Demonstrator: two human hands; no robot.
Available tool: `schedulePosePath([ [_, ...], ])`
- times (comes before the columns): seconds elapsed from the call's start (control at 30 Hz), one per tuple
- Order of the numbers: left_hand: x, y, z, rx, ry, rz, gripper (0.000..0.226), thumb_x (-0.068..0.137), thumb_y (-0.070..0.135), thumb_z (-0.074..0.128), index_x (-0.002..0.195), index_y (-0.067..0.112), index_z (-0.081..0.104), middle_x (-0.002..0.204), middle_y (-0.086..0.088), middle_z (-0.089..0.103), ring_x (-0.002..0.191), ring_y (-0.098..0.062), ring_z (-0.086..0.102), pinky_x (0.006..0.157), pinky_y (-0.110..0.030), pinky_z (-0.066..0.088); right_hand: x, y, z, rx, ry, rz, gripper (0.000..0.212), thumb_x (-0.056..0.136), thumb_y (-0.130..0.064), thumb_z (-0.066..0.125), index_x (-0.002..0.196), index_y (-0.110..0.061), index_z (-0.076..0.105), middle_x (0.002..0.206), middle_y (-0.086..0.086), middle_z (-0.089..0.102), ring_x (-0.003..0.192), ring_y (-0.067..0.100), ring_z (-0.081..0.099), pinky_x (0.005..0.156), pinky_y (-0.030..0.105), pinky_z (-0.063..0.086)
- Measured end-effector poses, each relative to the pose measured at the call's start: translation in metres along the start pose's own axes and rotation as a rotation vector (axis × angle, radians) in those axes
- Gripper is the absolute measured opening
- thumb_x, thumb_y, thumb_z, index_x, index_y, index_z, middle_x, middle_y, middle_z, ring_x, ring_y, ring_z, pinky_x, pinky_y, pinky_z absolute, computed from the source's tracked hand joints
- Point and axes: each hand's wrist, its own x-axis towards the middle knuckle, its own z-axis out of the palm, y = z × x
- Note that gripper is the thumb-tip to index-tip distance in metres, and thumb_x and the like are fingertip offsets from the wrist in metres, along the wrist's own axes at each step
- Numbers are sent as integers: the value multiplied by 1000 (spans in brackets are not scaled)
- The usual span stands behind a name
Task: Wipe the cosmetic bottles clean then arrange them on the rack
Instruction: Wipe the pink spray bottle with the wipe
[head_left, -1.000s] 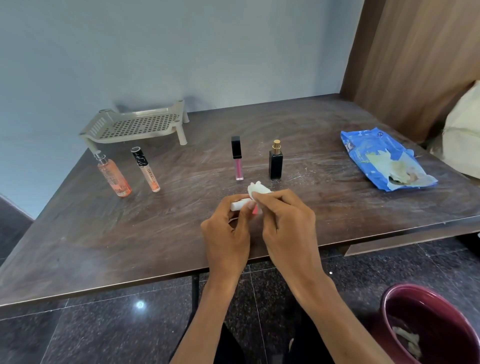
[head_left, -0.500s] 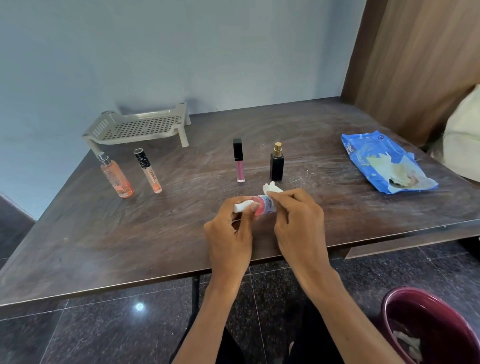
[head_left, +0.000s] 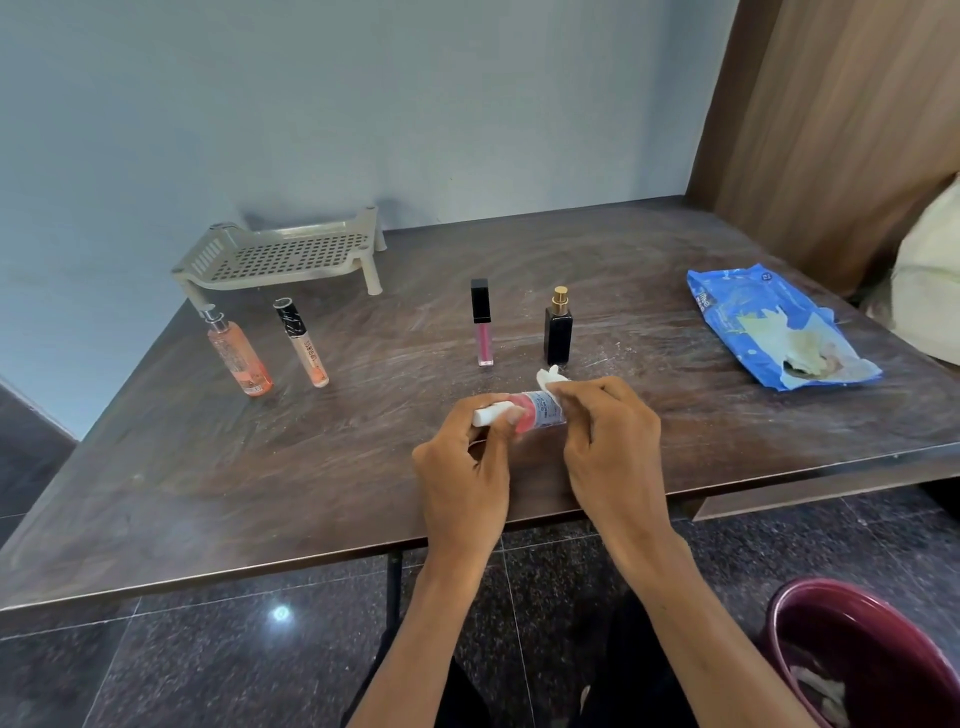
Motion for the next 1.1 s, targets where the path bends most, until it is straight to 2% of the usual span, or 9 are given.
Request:
schedulePosePath([
  [0.13,0,4,-2,-12,13,-13,11,93,36,67,102,31,70,82,18,73,74,3,70,59,-10,49,-5,-15,-1,3,-60,-105,26,96,-10,57,119,-15,69,97,-2,62,87,10,60,73,16,49],
  [0.3,0,2,0,-12,14,-45,11,93,32,69,102,28,71,79,18,73,72,2,70,59,-11,50,-9,-23,0,59,-69,-150,28,95,-12,56,120,-16,69,99,-1,63,91,13,61,75,25,54],
  [0.43,-2,3,-1,14,31,-6,15,91,40,66,102,30,71,78,18,72,68,-3,69,55,-21,54,-7,-15,-2,109,-27,-136,27,93,-11,61,118,-18,70,97,-3,66,88,9,63,77,18,52],
  [0.63,-1,1,-1,57,11,29,10,95,31,67,105,31,68,80,15,73,71,1,70,55,-20,55,1,1,-5,7,12,5,24,93,-7,62,114,-13,72,94,-2,65,83,8,62,73,2,42],
  [0.8,-1,3,-3,43,6,-11,10,93,32,68,102,28,68,79,21,69,74,6,68,56,-7,47,-12,-27,-1,54,-41,-81,25,96,-17,57,118,-15,69,96,-3,62,85,8,60,72,11,48],
  [0.93,-1,3,-1,48,17,-8,10,94,31,66,102,25,67,75,22,67,70,6,67,54,-6,46,-15,-30,2,112,-24,-120,25,95,-10,57,116,-14,71,96,-3,63,86,11,61,72,21,52],
  [1.03,-2,4,-1,62,22,22,9,94,26,68,102,23,70,75,21,68,68,6,66,52,-4,43,-12,-22,0,102,-10,-98,26,95,-17,55,117,-16,70,95,-4,63,87,9,61,75,17,51],
  [1.1,-2,3,-1,68,20,42,10,94,25,68,104,24,70,78,16,71,68,3,68,52,-4,42,-8,-12,0,43,0,-60,26,94,-12,58,116,-14,70,95,-2,62,85,10,60,75,18,51],
])
